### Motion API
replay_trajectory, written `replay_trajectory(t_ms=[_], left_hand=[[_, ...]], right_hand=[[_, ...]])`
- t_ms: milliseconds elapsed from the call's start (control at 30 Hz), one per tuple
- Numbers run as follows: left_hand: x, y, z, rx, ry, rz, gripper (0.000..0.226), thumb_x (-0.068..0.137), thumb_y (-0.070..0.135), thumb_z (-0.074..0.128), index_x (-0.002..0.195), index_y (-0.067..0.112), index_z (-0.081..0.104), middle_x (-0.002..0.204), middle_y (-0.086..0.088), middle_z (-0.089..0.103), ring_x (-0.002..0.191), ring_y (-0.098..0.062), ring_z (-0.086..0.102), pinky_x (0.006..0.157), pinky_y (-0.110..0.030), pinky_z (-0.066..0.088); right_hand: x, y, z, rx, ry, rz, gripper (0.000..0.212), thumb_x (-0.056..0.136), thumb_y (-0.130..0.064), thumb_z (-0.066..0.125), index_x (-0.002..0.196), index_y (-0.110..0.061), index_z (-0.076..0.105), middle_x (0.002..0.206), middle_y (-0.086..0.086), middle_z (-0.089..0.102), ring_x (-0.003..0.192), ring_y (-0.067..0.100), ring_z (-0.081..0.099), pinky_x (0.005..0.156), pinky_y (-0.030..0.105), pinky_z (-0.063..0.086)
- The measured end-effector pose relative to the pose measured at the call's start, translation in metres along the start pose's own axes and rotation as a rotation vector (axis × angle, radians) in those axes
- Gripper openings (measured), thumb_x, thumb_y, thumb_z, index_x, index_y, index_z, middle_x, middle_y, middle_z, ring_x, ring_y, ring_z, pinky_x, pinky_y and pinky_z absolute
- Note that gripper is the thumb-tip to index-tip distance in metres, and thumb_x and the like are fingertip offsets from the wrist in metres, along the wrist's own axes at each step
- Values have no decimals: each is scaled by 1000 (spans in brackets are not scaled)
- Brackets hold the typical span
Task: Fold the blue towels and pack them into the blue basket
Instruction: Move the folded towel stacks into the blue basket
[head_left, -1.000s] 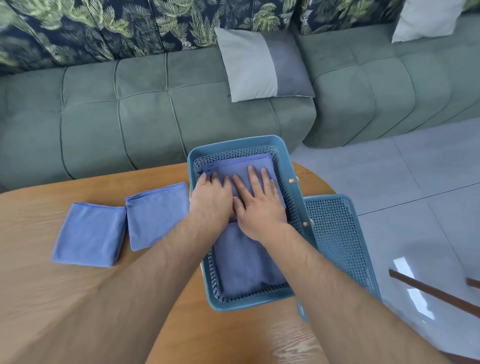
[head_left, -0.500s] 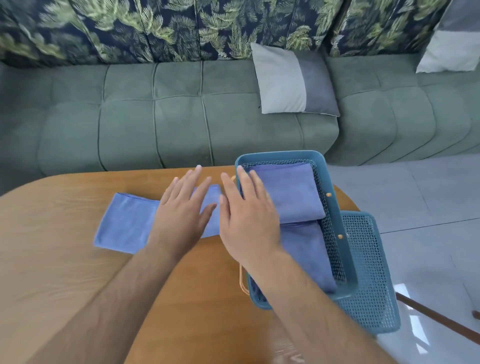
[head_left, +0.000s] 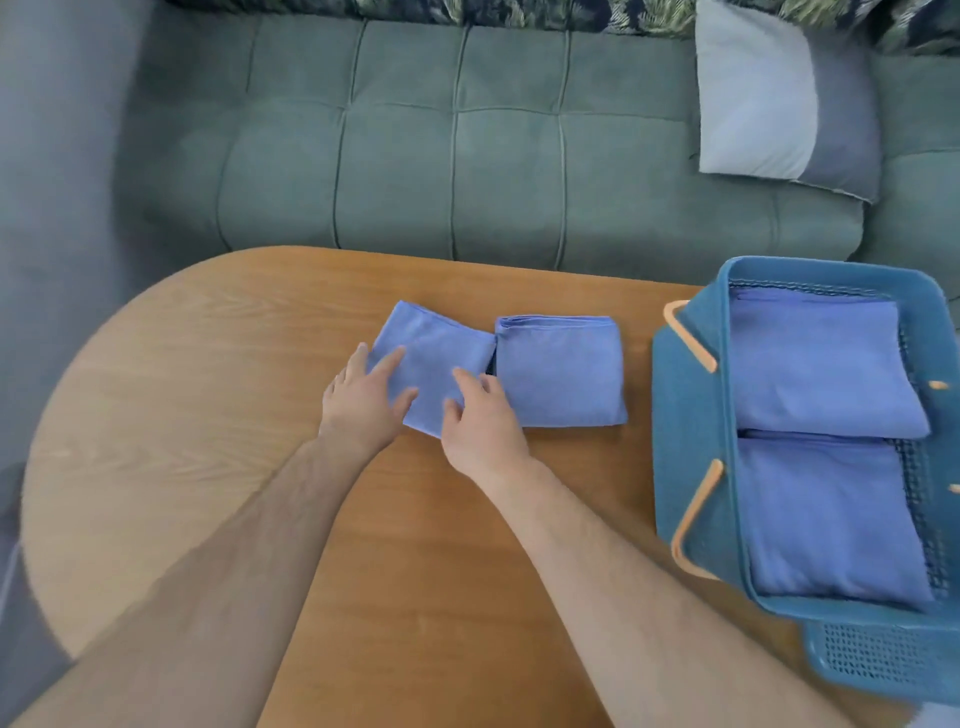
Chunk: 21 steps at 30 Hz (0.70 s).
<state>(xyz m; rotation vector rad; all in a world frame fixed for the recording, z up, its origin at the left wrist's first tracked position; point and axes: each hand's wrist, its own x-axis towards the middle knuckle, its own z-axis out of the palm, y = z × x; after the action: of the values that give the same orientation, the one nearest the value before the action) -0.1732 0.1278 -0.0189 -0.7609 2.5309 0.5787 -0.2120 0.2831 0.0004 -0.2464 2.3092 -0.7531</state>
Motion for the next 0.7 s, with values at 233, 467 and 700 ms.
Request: replay_trajectory(t_ms=[233, 467, 700], left_hand=[[9, -7, 7, -221, 15, -41, 59, 88, 33, 68, 142, 37, 47, 144, -4, 43, 130, -27, 44, 111, -45, 35], [-14, -11, -12, -598, -64, -153, 38, 75, 9, 63, 106, 32, 64, 104, 5, 68, 80, -9, 64, 69, -21, 53], [-69, 37, -36, -721, 202, 94, 41, 84, 16, 76, 121, 29, 64, 121, 12, 53, 116, -2, 51, 103, -27, 44]], right_hand=[[16, -3, 22, 164, 157, 154, 33, 97, -19, 56, 130, -22, 56, 125, 10, 42, 95, 27, 60, 84, 34, 52], [8, -8, 19, 102, 103, 58, 48, 89, -15, 55, 135, -28, 56, 129, 3, 48, 118, 27, 47, 100, 34, 44], [-44, -7, -48, 4, 358, -185, 47, 93, -17, 58, 139, -25, 51, 135, -2, 43, 117, 22, 50, 95, 37, 47]])
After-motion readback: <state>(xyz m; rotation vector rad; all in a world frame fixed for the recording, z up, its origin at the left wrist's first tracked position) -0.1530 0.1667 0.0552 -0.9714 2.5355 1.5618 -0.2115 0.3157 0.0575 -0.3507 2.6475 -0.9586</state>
